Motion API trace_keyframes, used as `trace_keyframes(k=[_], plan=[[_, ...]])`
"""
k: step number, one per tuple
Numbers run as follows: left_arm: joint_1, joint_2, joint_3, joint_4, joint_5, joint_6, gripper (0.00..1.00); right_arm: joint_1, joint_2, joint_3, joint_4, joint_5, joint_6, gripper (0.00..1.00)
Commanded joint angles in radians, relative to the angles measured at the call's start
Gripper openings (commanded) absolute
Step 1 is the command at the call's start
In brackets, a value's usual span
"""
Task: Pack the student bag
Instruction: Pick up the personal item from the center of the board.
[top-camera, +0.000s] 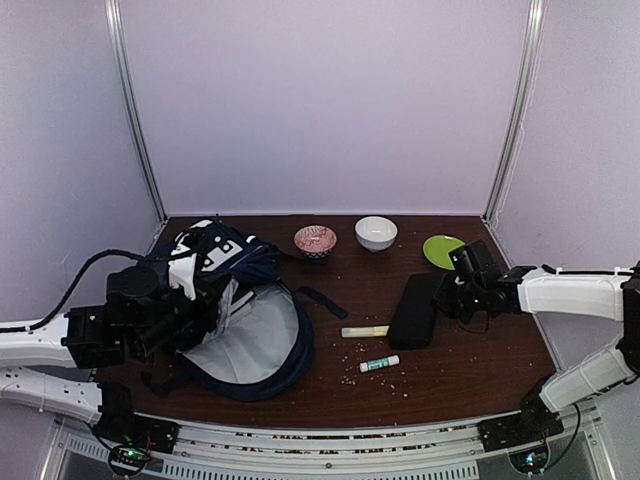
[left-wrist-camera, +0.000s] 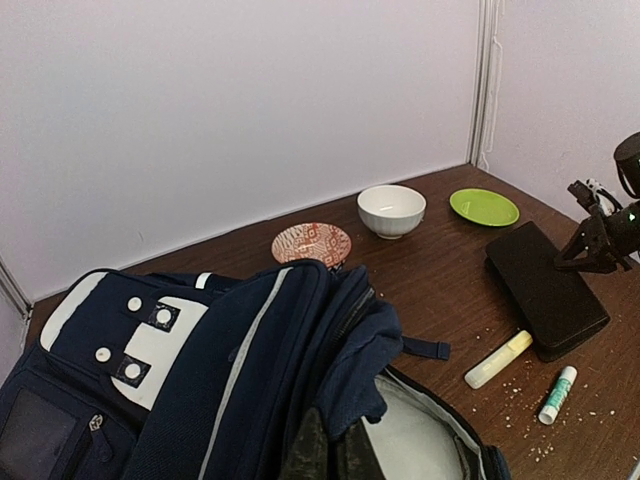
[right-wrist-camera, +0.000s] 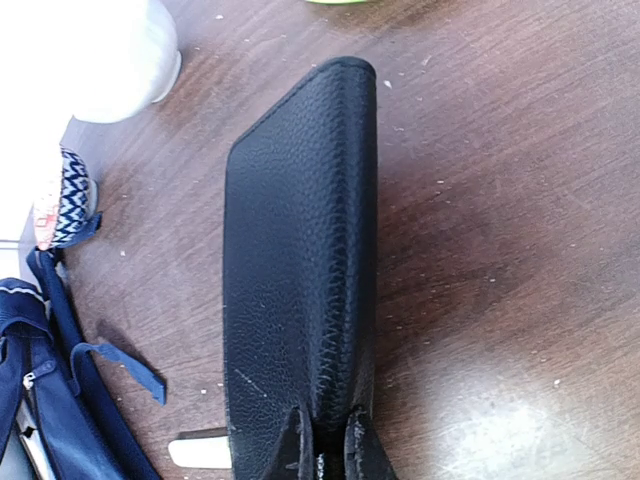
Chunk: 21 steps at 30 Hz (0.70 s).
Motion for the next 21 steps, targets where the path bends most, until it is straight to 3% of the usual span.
trace_keyframes(k=[1,14,21], plan=[[0.005,0.010,0.031,0.034,-0.018,-0.010,0.00,0.002,0.004,-0.029,-0.115,0.004,-0.046,0.00],[0.006,0.030,0.061,0.037,-0.024,0.006,0.00,0.034,-0.227,0.035,-0.270,0.019,-0.076,0.00],[0.006,0.085,0.123,0.055,-0.021,0.051,0.00,0.166,-0.334,0.120,-0.290,-0.038,-0.057,0.00]])
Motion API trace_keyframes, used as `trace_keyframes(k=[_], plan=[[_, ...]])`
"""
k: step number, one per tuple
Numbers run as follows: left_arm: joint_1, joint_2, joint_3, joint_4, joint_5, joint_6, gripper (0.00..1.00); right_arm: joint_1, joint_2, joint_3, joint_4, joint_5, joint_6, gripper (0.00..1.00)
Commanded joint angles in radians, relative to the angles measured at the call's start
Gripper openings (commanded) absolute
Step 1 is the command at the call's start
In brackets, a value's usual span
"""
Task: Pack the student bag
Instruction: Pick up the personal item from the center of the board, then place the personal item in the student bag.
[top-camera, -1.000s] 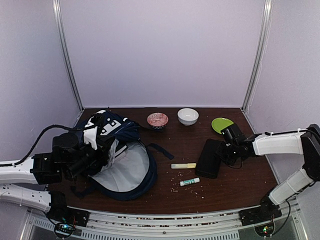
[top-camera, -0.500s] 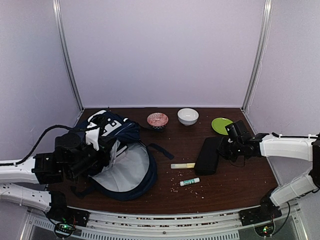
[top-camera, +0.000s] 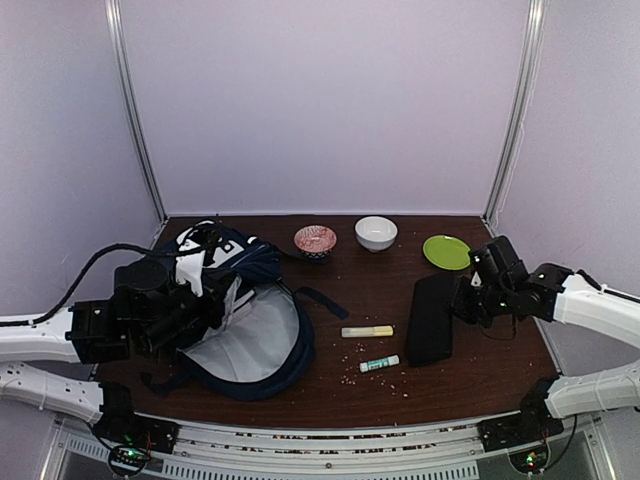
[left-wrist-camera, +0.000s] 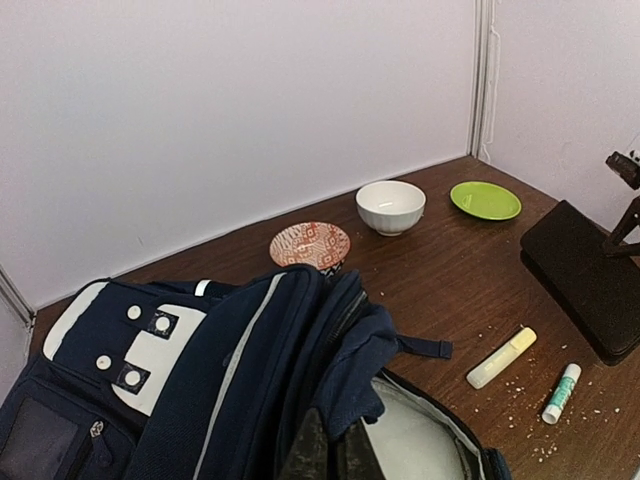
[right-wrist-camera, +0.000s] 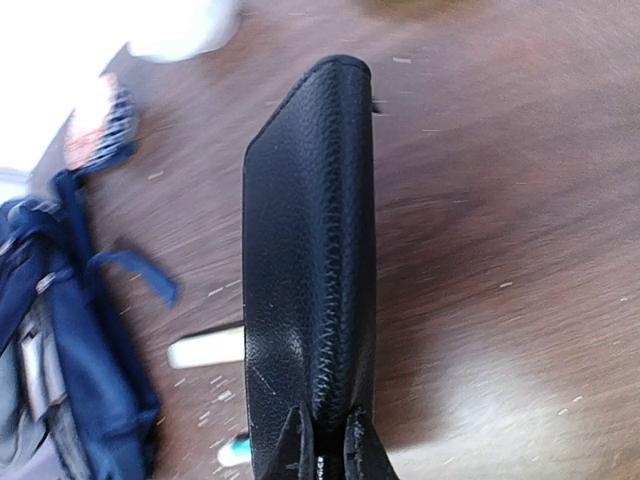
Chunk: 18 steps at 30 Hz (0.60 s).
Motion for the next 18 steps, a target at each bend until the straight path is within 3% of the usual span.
trace_keyframes(k=[1,6,11,18], plan=[[0.006,0.040,0.089,0.070,-0.023,0.041,0.00,0.105,-0.051,0.096,0.041,-0.047,0.013,0.00],[0.007,0.093,0.141,0.087,-0.013,0.058,0.00,0.273,-0.009,0.127,0.178,-0.115,0.090,0.00],[0.005,0.111,0.170,0.090,-0.003,0.057,0.00,0.423,0.180,0.209,0.363,-0.198,0.168,0.00],[0.006,0.074,0.155,0.054,-0.004,0.038,0.00,0.495,0.446,0.404,0.501,-0.280,0.218,0.00]])
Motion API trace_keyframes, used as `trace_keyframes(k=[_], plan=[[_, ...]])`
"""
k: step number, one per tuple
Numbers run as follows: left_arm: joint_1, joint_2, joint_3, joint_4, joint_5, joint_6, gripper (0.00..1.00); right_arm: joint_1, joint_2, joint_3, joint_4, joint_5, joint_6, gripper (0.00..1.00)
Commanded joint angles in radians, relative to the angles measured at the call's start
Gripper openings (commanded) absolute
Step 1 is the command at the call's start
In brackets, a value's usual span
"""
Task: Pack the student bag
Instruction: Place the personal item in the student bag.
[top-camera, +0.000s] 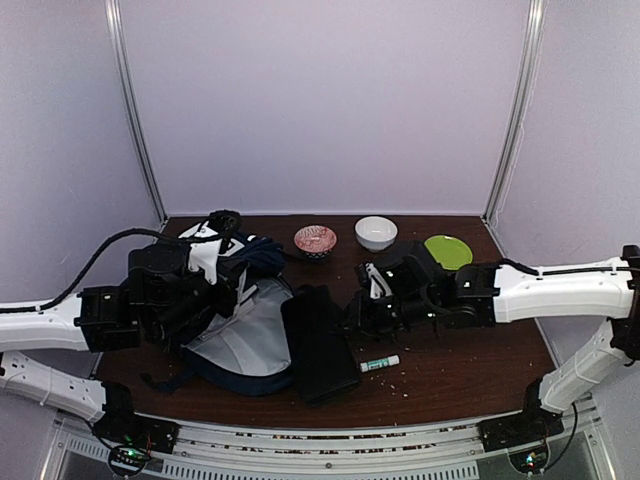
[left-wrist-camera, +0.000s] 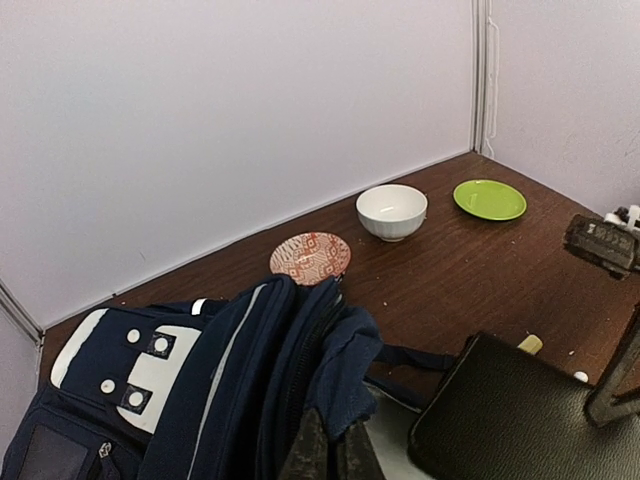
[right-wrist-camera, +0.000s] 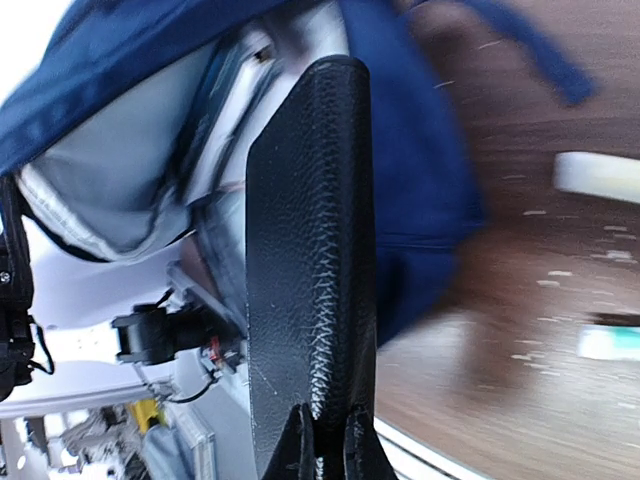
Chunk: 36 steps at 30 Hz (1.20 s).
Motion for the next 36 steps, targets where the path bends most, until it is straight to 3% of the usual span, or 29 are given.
trace_keyframes(k=[1,5,13,19,23,33,36], plan=[[0.004,-0.055,0.029,0.069,-0.002,-0.009,0.00,0.014,0.074,0.115,0.223,-0.063,0.070,0.00],[0.005,-0.086,0.005,0.056,0.000,-0.023,0.00,0.014,0.101,0.132,0.298,-0.057,0.117,0.00],[0.004,-0.139,0.010,0.038,0.005,-0.027,0.00,0.019,0.206,0.205,0.263,0.010,0.182,0.00],[0.004,-0.183,0.012,0.017,0.026,-0.012,0.00,0.030,0.288,0.349,0.052,0.052,0.053,0.00],[0.003,-0.179,-0.003,0.017,0.049,0.006,0.00,0.030,0.390,0.444,-0.085,-0.020,-0.060,0.00],[0.005,-0.166,-0.012,0.036,0.157,0.012,0.00,0.015,0.522,0.522,-0.031,-0.151,-0.080,0.00],[0.003,-0.177,-0.013,0.043,0.153,0.034,0.00,0.014,0.514,0.532,-0.082,-0.096,-0.095,0.00]])
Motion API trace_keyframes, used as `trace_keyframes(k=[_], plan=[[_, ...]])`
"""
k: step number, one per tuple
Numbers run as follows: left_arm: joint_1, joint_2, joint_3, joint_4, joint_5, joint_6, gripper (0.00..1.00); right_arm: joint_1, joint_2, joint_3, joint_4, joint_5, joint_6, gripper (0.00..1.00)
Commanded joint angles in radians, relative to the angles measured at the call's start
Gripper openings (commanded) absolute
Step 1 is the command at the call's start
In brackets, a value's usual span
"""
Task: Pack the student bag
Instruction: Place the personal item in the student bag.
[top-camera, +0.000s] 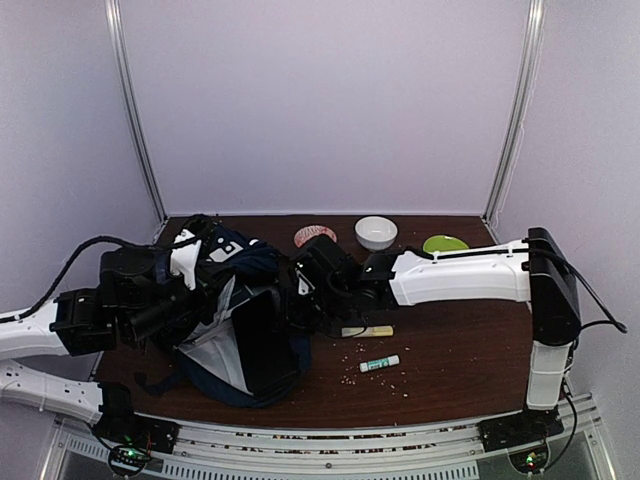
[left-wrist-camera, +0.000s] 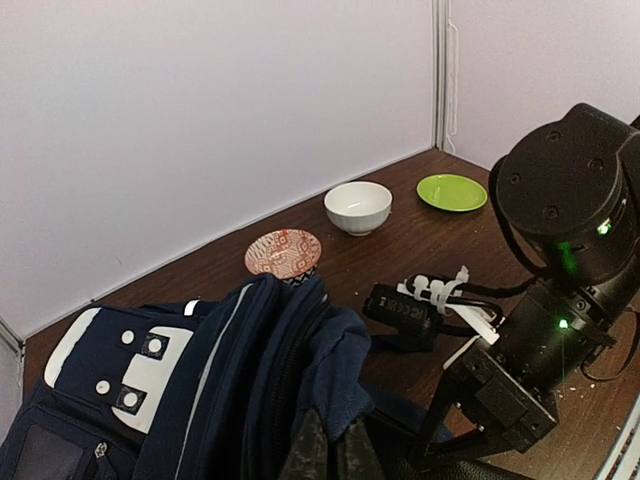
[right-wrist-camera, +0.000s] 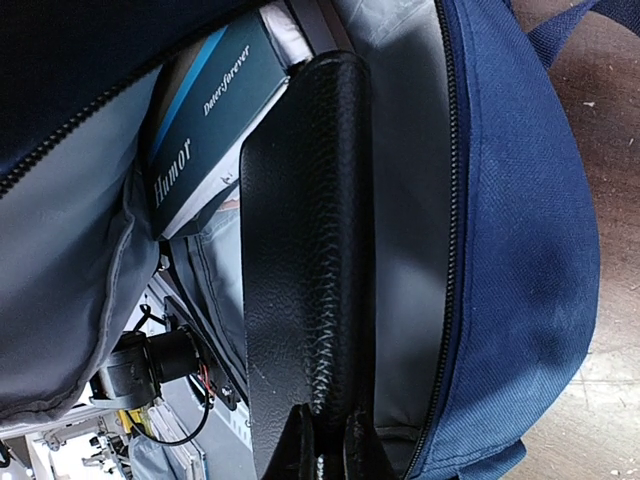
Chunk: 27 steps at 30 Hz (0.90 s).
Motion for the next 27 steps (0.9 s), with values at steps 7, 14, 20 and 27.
trace_keyframes(k=[7,14,20,27], plan=[[0.003,-0.063,0.015,0.096,-0.089,0.055,0.00,0.000,-0.152,-0.049,-0.043,0.049,-0.100,0.00],[0.003,-0.099,0.027,0.087,-0.089,0.109,0.00,0.006,-0.247,-0.162,0.068,-0.041,-0.072,0.00],[0.003,-0.125,0.029,0.086,0.023,0.120,0.00,0.007,-0.174,-0.082,0.237,-0.157,0.023,0.00],[0.003,-0.139,0.037,0.072,0.137,0.113,0.00,0.010,-0.067,0.058,0.263,-0.201,0.061,0.00]])
